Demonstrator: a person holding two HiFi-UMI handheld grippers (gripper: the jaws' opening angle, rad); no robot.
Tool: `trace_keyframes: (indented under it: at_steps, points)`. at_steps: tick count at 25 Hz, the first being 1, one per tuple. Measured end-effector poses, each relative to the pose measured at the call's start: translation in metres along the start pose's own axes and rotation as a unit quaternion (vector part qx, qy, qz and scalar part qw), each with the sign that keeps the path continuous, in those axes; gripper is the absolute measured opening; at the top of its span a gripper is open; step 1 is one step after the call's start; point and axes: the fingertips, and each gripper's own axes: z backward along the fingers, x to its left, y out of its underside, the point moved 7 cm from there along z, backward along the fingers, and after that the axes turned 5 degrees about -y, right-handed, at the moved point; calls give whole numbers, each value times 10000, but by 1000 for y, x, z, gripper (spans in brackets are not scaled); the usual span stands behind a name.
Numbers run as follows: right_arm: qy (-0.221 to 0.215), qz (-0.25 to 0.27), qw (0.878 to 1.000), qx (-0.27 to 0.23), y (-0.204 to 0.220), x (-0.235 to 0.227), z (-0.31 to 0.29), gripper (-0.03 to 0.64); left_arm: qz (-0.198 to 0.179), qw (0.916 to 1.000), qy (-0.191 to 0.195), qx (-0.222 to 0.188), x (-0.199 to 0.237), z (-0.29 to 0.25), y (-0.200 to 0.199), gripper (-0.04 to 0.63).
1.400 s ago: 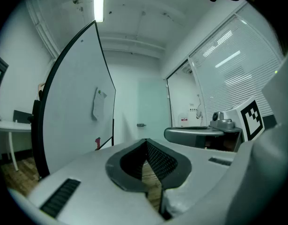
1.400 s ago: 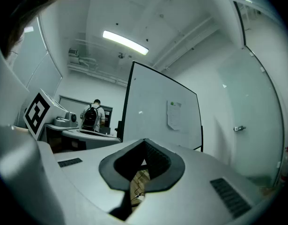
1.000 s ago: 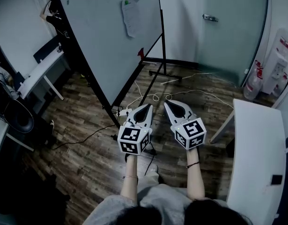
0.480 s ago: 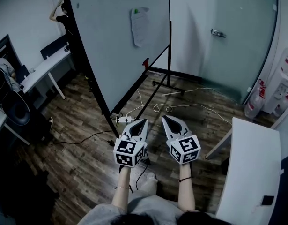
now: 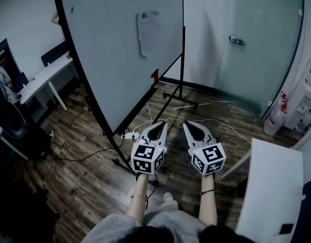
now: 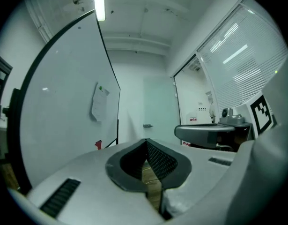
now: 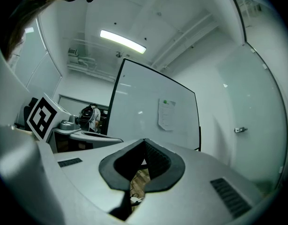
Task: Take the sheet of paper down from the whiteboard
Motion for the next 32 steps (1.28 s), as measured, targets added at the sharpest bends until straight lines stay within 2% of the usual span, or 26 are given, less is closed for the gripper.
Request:
trace_keyframes:
  at_steps: [2,6,11,18,26,32]
  points:
    - [75,7,10000,11,-2,-20,-10,0,-43,9999,113,-64,2,-21,-9,3]
    - [191,-64,9998,19,1,-53,-34,1,-53,9999,88,-92,14,-59,-17,3]
    - [85,-97,9999,3,3,-86,-61,0,15,10000,-17,32,29,-102,-14,3]
    - [-7,-72,10000,-10,5,-125,-93,1,-24,10000,47,0,41,-147,-16,3]
    - [-314,-154,9994,-19,14,-133,-124,1,117,9993,-357,42,64,-151,-5,3]
    - [-589,-291,9978,-27,23,-132,-144,0,80,9978,-635,173,74,-146,6,3]
